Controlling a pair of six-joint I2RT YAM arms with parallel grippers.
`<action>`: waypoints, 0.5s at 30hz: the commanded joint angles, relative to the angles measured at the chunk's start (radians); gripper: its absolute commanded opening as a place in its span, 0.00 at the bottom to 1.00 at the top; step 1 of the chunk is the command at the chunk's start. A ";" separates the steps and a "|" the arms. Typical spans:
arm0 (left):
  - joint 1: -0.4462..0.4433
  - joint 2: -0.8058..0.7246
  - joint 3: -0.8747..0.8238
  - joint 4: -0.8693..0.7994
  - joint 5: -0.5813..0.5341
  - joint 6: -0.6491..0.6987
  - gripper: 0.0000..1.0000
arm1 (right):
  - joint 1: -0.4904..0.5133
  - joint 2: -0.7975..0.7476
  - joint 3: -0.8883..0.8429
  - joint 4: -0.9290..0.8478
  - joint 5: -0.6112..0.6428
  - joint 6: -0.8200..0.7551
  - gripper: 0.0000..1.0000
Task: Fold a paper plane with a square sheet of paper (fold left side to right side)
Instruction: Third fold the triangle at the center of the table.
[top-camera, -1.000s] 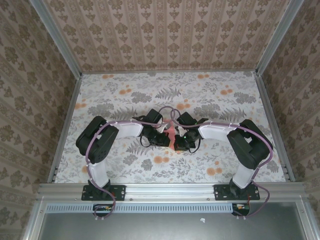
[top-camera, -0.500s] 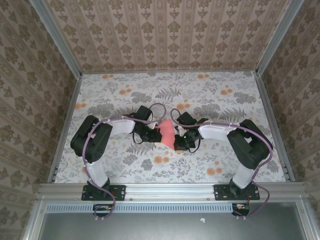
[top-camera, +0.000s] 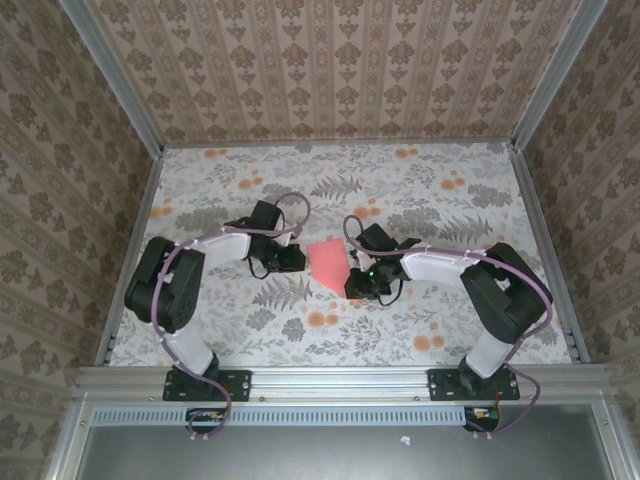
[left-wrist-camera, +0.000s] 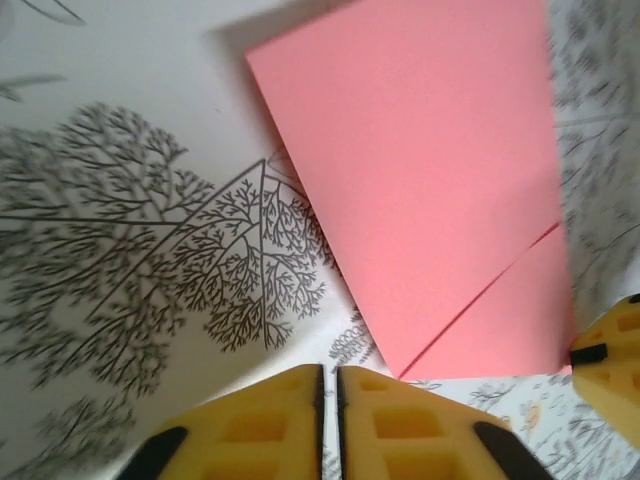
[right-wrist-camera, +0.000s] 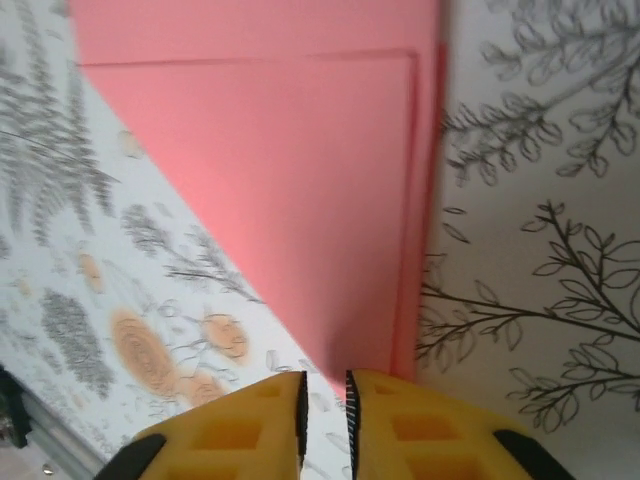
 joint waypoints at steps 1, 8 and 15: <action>0.034 -0.124 -0.038 -0.025 -0.022 -0.042 0.23 | -0.015 -0.116 0.002 0.039 0.050 -0.054 0.35; 0.031 -0.246 -0.162 0.086 0.023 -0.249 0.51 | -0.034 -0.126 0.022 0.043 0.143 -0.255 0.58; -0.016 -0.218 -0.261 0.334 0.094 -0.464 0.60 | -0.036 -0.007 0.071 0.126 0.099 -0.311 0.56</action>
